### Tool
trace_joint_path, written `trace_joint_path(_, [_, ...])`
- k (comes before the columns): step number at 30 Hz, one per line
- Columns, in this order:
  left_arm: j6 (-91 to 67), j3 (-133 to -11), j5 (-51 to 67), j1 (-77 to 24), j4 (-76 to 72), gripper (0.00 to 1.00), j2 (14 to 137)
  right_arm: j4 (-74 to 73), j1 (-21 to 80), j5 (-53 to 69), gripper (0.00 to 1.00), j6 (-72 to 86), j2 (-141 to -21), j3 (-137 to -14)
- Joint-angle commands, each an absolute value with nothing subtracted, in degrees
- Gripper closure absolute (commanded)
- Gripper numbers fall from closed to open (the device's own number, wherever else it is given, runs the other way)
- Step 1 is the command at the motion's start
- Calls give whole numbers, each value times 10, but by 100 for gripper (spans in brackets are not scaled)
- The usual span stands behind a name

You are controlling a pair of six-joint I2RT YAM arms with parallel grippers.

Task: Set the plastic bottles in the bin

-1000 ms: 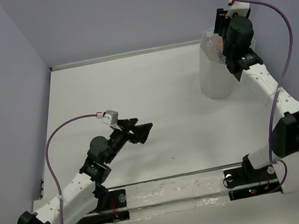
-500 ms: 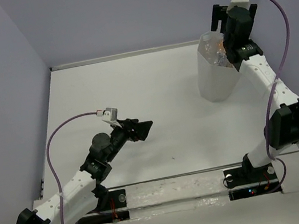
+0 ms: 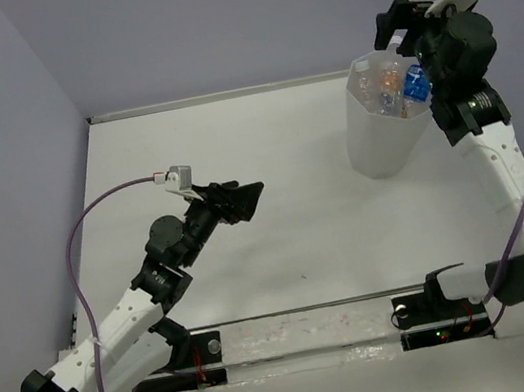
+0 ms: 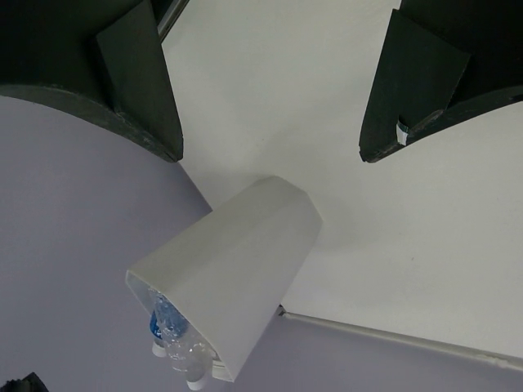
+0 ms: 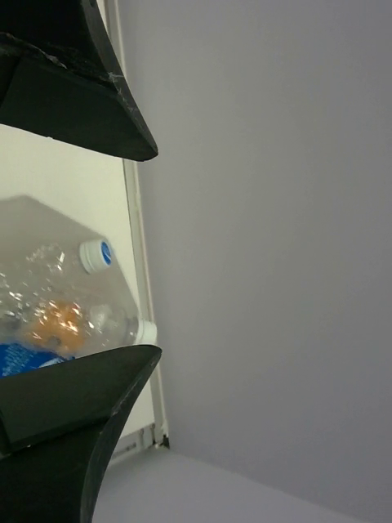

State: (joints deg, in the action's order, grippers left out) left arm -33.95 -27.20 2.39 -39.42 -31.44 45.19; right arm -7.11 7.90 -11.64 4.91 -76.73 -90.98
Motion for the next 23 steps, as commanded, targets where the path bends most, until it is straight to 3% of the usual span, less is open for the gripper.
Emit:
trace_joint_path(1, [-343,-326,7,-397,-300,1,439,-24,77,29,2,150,-662,-828])
trace_joint_path(4, [-336,-362,7,-397,-268,1,420,24,77,100,19,219,-577,-739])
trace_joint_path(5, [-335,-373,6,-397,-255,1,415,35,77,122,56,251,-555,-715])
trace_joint_path(6, [-333,-386,6,-397,-226,1,401,44,77,140,78,271,-513,-694])
trace_joint_path(7, [-325,-412,6,-397,-211,1,394,69,77,184,95,285,-493,-651])
trace_joint_path(8, [-320,-424,-16,-397,-180,1,380,83,77,210,100,311,-473,-630])
trace_joint_path(14, [-270,-510,-47,-396,-81,1,323,106,77,300,98,337,-330,-546])
trace_joint_path(16, [-251,-513,-56,-397,-67,1,294,105,77,302,64,337,-295,-519])
trace_joint_path(17, [-238,-512,-63,-396,-66,1,274,102,77,299,38,336,-263,-511])
trace_joint_path(20, [-229,-496,-74,-396,-67,1,251,86,77,270,10,330,-225,-488])
trace_joint_path(23, [-226,-495,-78,-396,-56,1,253,79,77,263,3,319,-203,-483])
